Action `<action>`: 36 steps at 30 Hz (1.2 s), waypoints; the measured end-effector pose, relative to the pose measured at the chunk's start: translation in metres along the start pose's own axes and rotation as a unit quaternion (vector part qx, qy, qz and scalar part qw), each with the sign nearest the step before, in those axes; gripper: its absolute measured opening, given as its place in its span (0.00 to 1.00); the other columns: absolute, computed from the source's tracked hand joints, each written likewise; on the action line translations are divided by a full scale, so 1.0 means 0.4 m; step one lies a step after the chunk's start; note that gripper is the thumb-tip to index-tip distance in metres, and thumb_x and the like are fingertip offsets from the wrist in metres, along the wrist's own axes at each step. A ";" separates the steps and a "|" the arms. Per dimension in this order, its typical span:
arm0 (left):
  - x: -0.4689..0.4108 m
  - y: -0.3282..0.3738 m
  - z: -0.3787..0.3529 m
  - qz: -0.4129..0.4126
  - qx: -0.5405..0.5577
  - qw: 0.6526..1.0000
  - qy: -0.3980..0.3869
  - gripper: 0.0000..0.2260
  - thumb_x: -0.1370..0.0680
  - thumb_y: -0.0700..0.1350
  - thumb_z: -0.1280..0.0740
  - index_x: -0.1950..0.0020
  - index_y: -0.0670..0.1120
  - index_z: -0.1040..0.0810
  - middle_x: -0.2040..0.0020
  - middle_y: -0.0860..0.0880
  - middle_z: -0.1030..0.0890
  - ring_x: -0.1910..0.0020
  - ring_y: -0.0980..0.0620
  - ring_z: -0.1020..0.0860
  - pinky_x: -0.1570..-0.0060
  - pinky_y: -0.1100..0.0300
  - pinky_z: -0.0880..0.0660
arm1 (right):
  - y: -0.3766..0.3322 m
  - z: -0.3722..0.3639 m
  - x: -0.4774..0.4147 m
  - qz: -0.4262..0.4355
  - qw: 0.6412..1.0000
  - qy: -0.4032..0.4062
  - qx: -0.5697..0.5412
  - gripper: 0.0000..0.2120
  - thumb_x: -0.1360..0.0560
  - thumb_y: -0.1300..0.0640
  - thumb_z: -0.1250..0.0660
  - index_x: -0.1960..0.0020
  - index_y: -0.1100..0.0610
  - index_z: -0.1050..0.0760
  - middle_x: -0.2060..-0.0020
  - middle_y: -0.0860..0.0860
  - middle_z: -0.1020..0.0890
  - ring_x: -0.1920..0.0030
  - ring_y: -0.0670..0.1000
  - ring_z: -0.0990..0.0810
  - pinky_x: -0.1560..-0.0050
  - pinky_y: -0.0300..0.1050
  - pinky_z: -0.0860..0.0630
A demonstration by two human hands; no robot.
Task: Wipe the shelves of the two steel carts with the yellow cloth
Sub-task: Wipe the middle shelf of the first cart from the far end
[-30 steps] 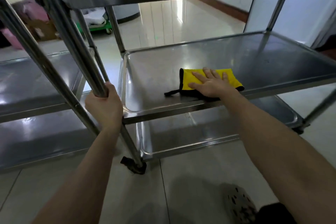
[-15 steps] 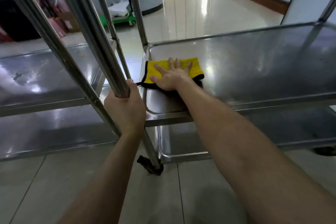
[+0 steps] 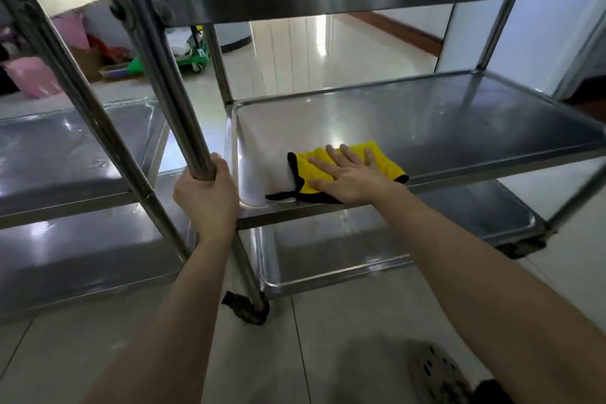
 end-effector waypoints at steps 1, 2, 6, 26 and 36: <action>-0.002 -0.004 0.000 0.005 -0.001 1.000 -0.006 0.17 0.20 0.55 0.31 0.65 0.47 0.24 0.69 0.47 0.21 0.70 0.56 0.21 0.68 0.66 0.26 | 0.033 0.008 0.016 -0.035 0.999 0.006 0.007 0.39 0.25 0.18 0.57 0.17 0.27 0.59 0.13 0.44 0.62 0.14 0.54 0.66 0.21 0.73 0.69; -0.004 -0.007 -0.001 0.010 -0.001 1.000 -0.012 0.18 0.20 0.56 0.31 0.64 0.45 0.22 0.67 0.45 0.19 0.68 0.53 0.19 0.66 0.62 0.24 | 0.053 0.014 0.031 -0.068 0.997 0.013 0.015 0.41 0.27 0.16 0.58 0.18 0.26 0.59 0.13 0.46 0.62 0.14 0.56 0.67 0.22 0.75 0.69; -0.003 -0.010 -0.005 0.005 0.003 1.000 -0.009 0.18 0.21 0.58 0.32 0.65 0.47 0.24 0.67 0.46 0.20 0.69 0.54 0.21 0.66 0.59 0.24 | 0.046 0.016 0.051 -0.139 0.990 0.020 0.005 0.41 0.28 0.15 0.59 0.18 0.25 0.59 0.13 0.51 0.58 0.14 0.59 0.62 0.24 0.80 0.65; 0.007 -0.019 -0.012 0.002 0.030 0.999 0.028 0.20 0.19 0.53 0.29 0.67 0.53 0.33 0.71 0.50 0.30 0.70 0.47 0.27 0.67 0.48 0.25 | 0.022 0.051 -0.307 -0.071 0.997 -0.003 0.002 0.43 0.31 0.13 0.60 0.19 0.25 0.61 0.13 0.53 0.60 0.14 0.64 0.64 0.30 0.87 0.67; -0.015 -0.020 0.011 0.019 -0.004 0.998 0.066 0.22 0.21 0.56 0.30 0.67 0.44 0.31 0.70 0.33 0.28 0.71 0.44 0.28 0.69 0.41 0.25 | -0.313 0.003 -0.229 0.294 0.955 -0.034 0.022 0.30 0.17 0.28 0.52 0.17 0.27 0.56 0.13 0.46 0.58 0.13 0.55 0.63 0.23 0.79 0.69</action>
Point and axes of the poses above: each hand's wrist, its own x-axis away from the middle knuckle, its own z-axis out of the back of the hand, y = z × x, the point moved 3 cm from there along -x, towards the middle knuckle
